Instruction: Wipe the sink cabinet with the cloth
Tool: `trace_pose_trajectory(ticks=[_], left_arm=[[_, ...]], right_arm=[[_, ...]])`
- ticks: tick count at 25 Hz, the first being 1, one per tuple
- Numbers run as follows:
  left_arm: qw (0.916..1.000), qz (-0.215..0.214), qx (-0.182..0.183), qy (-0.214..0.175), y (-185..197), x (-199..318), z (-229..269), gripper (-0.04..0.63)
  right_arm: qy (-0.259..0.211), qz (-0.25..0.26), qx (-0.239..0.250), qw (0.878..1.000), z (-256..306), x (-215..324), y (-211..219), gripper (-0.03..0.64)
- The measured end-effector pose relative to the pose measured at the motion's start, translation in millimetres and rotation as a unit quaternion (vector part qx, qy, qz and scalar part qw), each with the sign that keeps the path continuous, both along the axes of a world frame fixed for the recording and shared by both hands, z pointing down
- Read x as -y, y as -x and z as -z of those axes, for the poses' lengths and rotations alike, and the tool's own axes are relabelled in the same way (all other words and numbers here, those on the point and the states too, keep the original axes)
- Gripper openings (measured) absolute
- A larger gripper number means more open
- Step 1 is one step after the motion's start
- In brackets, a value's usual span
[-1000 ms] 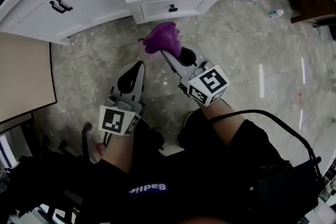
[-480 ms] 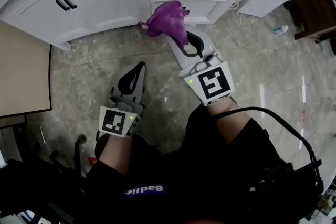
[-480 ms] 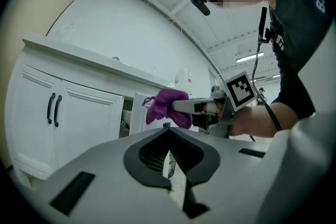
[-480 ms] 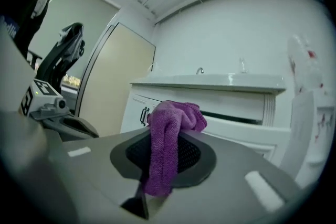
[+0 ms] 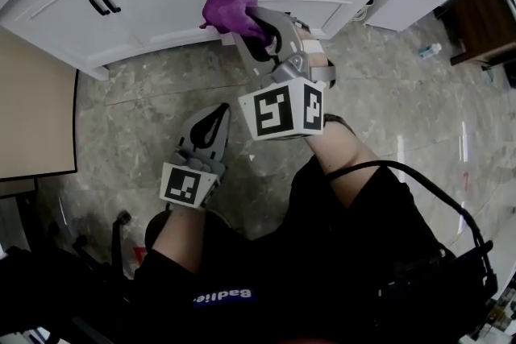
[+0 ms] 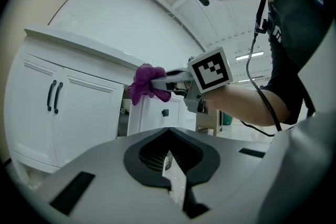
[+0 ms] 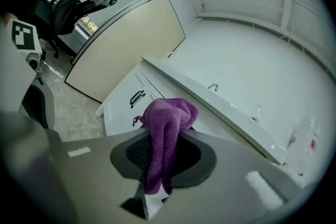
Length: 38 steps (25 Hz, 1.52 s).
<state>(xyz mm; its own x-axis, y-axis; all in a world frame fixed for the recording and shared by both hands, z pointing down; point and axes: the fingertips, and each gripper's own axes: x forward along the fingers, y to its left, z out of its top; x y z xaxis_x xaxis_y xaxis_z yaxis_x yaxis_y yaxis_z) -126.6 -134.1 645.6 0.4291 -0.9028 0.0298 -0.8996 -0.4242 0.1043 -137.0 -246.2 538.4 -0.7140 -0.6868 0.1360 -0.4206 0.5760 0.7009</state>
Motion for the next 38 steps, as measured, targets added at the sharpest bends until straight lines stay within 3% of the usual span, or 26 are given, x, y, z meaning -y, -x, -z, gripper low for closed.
trace_pose_trajectory(ticks=[6,12,28,38], left_arm=[[0.9999,-0.010,0.000,0.004,-0.5,-0.8,-7.4,0.005],[0.9998,-0.011,-0.010,-0.010,-0.9,6.1,-3.7,0.005],[0.9989,-0.045,-0.009,0.004,-23.9,22.9,-19.2,0.005],[0.9987,-0.047,-0.018,0.001,-19.8,25.8,-18.3,0.005]], right_arm=[[0.002,-0.025,0.000,1.000,-4.9,15.5,-4.1,0.061],[-0.009,-0.067,-0.019,0.998,-9.6,35.8,-34.9,0.063],[-0.025,-0.201,-0.056,0.978,-7.3,99.8,-180.5,0.064],[-0.012,-0.268,-0.043,0.962,-10.4,118.2,-243.4,0.064]])
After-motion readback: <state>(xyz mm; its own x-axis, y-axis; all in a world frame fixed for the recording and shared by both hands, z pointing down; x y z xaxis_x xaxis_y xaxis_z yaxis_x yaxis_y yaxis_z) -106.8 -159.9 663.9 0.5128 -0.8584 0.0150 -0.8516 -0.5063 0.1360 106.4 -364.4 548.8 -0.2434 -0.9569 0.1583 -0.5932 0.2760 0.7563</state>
